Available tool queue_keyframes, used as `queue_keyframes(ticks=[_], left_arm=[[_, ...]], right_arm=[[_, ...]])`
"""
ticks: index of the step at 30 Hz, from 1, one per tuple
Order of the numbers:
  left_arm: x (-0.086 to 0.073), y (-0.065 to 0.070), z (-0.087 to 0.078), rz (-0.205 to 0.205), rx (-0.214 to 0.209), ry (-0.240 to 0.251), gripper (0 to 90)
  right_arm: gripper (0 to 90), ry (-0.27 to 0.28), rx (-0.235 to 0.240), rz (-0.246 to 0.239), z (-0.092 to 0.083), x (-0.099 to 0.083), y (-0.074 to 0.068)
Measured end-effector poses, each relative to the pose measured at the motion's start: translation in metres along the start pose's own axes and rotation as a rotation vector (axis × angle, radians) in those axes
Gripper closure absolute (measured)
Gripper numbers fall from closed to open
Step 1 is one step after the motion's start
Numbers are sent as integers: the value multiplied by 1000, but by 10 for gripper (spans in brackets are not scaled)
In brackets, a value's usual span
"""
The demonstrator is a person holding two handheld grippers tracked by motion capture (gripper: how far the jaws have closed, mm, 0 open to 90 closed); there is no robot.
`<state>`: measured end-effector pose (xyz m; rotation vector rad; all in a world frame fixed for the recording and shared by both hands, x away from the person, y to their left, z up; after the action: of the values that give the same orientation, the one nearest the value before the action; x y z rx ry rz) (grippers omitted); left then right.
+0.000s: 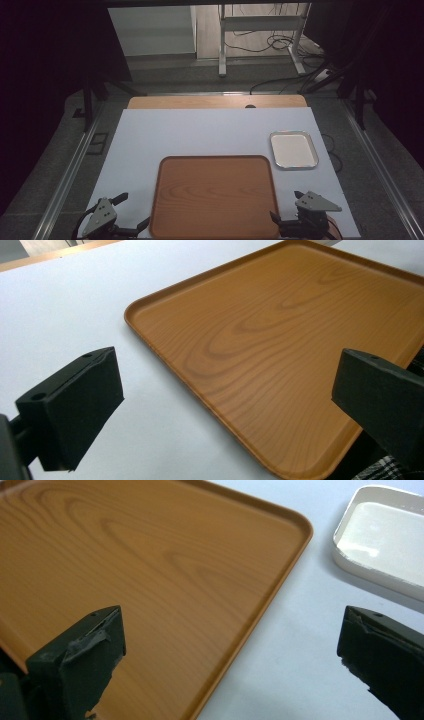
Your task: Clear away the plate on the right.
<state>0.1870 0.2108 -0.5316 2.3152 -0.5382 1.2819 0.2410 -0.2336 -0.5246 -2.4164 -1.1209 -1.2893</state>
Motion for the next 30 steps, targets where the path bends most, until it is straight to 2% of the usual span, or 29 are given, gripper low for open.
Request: queue_keyframes(ticks=[7, 13, 24, 30], left_arm=[[1, 1, 3, 11, -3, -9, 0], [1, 1, 3, 13, -5, -9, 0], [1, 3, 3, 35, 1, -14, 0], [1, 3, 2, 30, -1, -10, 0]], right_arm=[[0, 29, -34, -13, 4, 5, 11], [0, 52, -11, 36, 7, 6, 16], [0, 52, 2, 31, 16, 9, 24], [0, 63, 0, 53, 23, 10, 38]])
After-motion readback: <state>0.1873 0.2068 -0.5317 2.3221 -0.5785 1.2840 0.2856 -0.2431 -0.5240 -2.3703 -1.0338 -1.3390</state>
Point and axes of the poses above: each handheld gripper's, and its own axes: z roughly forward along the jaws, x roughly out of its top, y roughly to its right, the point moved 7 cm from there along z, roughly forward along the jaws, and after that the axes turned 11 degrees about -z, right-handed, at the moved point
